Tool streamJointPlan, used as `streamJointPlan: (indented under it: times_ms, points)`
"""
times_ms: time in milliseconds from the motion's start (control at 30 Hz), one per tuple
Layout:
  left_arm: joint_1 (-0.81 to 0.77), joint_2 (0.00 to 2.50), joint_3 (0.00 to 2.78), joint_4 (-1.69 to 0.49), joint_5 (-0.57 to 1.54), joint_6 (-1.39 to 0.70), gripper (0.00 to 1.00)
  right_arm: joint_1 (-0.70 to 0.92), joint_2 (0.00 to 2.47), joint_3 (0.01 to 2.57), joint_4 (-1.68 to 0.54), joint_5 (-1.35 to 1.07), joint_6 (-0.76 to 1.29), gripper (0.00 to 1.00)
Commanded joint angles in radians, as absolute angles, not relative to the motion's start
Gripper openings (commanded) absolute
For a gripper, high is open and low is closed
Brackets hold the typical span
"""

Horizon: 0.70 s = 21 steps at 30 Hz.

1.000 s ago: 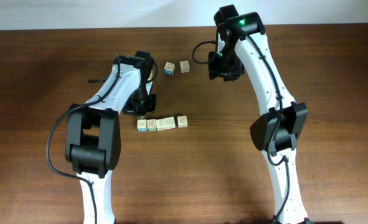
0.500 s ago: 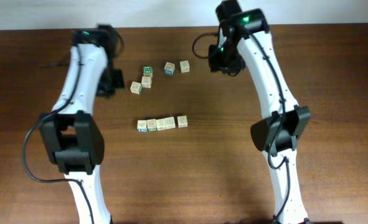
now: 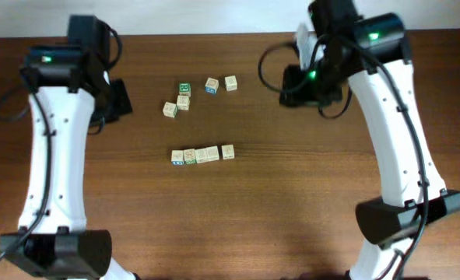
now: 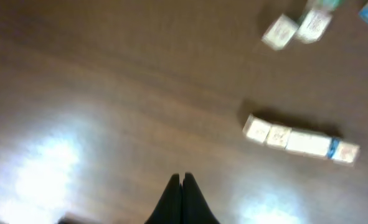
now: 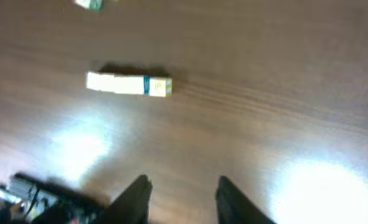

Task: Rotate 5 blocks
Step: 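Lower both grippers to the row ends and squeeze the blocks together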

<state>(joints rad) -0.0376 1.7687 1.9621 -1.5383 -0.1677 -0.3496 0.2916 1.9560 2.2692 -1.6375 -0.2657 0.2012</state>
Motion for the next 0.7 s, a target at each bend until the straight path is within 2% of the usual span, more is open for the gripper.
streamJointPlan:
  times_ms: [0,100,233,467,667]
  points:
    - [-0.033,1.773,1.709,-1.385,-0.094,-0.371,0.00,0.311,1.958,1.991,-1.459,-0.300,0.208,0.30]
    - [-0.028,1.774,1.509,-1.213,-0.082,-0.361,0.00,0.319,1.979,1.756,-1.163,-0.361,0.319,0.18]
    - [-0.027,1.774,1.333,-1.057,-0.063,-0.364,0.00,0.365,2.045,1.646,-0.957,-0.385,0.354,0.16]
    - [-0.028,1.825,1.215,-0.857,0.051,-0.367,0.00,0.390,2.146,1.645,-0.913,-0.383,0.428,0.16]
    - [-0.085,1.901,1.214,-0.801,0.109,-0.367,0.00,0.413,2.151,1.629,-0.888,-0.355,0.430,0.16]
